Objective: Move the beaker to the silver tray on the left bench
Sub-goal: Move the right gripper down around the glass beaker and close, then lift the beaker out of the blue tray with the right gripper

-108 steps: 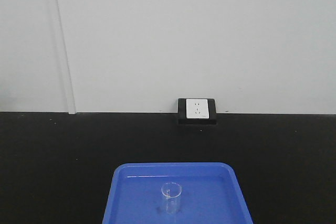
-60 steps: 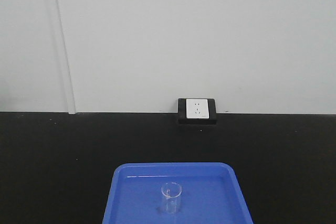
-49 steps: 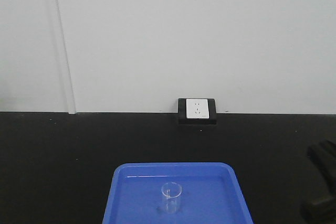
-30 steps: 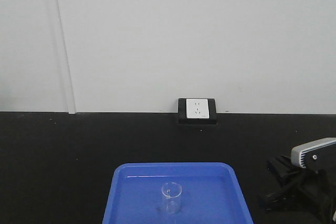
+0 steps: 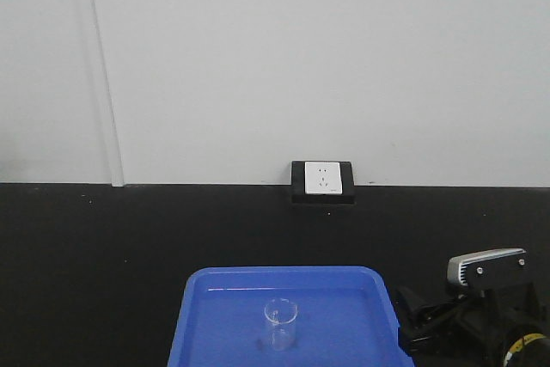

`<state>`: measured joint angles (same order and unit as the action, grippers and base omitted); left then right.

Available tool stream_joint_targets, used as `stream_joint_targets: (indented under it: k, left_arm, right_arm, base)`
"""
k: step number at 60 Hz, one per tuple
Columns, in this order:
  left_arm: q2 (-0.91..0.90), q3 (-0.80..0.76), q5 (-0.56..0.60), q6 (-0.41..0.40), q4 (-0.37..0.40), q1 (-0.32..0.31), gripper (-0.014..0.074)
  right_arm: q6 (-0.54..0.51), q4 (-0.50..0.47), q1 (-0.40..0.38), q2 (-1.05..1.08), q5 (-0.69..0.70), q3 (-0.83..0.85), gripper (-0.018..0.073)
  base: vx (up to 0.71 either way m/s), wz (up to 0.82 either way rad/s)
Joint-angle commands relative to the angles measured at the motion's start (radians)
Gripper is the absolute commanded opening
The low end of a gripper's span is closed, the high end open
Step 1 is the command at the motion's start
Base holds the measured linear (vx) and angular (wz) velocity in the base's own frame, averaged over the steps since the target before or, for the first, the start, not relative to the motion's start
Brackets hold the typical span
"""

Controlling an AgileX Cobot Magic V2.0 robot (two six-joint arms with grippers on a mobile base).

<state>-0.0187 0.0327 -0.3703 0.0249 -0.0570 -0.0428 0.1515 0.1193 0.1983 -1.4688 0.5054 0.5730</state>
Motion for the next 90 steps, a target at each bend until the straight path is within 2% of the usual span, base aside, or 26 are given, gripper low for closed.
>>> stream_joint_targets:
  k: [1,6,12,15,21,32,47,63,72,76,80,85,90]
  left_arm:
    - [-0.008,0.02,0.075,-0.002,0.003,-0.007,0.0001]
    - [-0.008,0.02,0.075,-0.002,0.003,-0.007,0.0001]
    - [-0.008,0.02,0.075,-0.002,0.003,-0.007,0.0001]
    - [-0.008,0.02,0.075,-0.002,0.003,-0.007,0.0001]
    - [-0.008,0.02,0.075,-0.002,0.003,-0.007,0.0001]
    - [-0.008,0.02,0.075,-0.002,0.003,-0.007,0.0001]
    - [-0.008,0.02,0.075,-0.002,0.003,-0.007,0.0001]
    - [-0.008,0.02,0.075,-0.002,0.003,-0.007,0.0001]
    - [-0.008,0.02,0.075,-0.002,0.003,-0.007,0.0001]
    - [-0.008,0.02,0.075,-0.002,0.003,-0.007,0.0001]
    - [-0.008,0.02,0.075,-0.002,0.003,-0.007,0.0001]
    - [-0.008,0.02,0.075,-0.002,0.003,-0.007,0.0001]
    - [-0.008,0.02,0.075,-0.002,0.003,-0.007,0.0001]
  right_arm:
    - [0.066,0.009,0.015,-0.007,0.163,0.033,0.0689]
    - [0.106,0.078,0.059,-0.053,0.191,0.045,0.0727]
    - [0.11,0.213,0.127,-0.147,0.193,0.095,0.0723]
    - [0.113,0.238,0.153,-0.192,0.193,0.124,0.0718]
    - [0.135,0.214,0.193,-0.295,0.191,0.194,0.0705]
    - [0.204,0.223,0.215,-0.431,0.196,0.273,0.0681]
    - [0.225,0.24,0.219,-0.567,0.282,0.385,0.0646]
    - [0.311,0.24,0.219,-0.687,0.265,0.545,0.0601]
    - [0.321,0.241,0.219,-0.711,0.24,0.59,0.0482]
    - [0.322,0.243,0.219,-0.711,0.234,0.589,0.0349]
    - [0.328,0.258,0.219,-0.708,0.231,0.589,0.0179]
    - [0.347,0.321,0.219,-0.69,0.21,0.589,0.0001]
    - [0.372,0.44,0.219,-0.636,0.155,0.588,-0.0017]
  base:
    - [0.0,0.0]
    - [0.0,0.0]
    - [0.0,0.0]
    - [0.0,0.0]
    - [0.0,0.0]
    - [0.0,0.0]
    - [0.0,0.0]
    - [0.0,0.0]
    - [0.0,0.0]
    - [0.0,0.0]
    - [0.0,0.0]
    - [0.0,0.0]
    - [0.0,0.0]
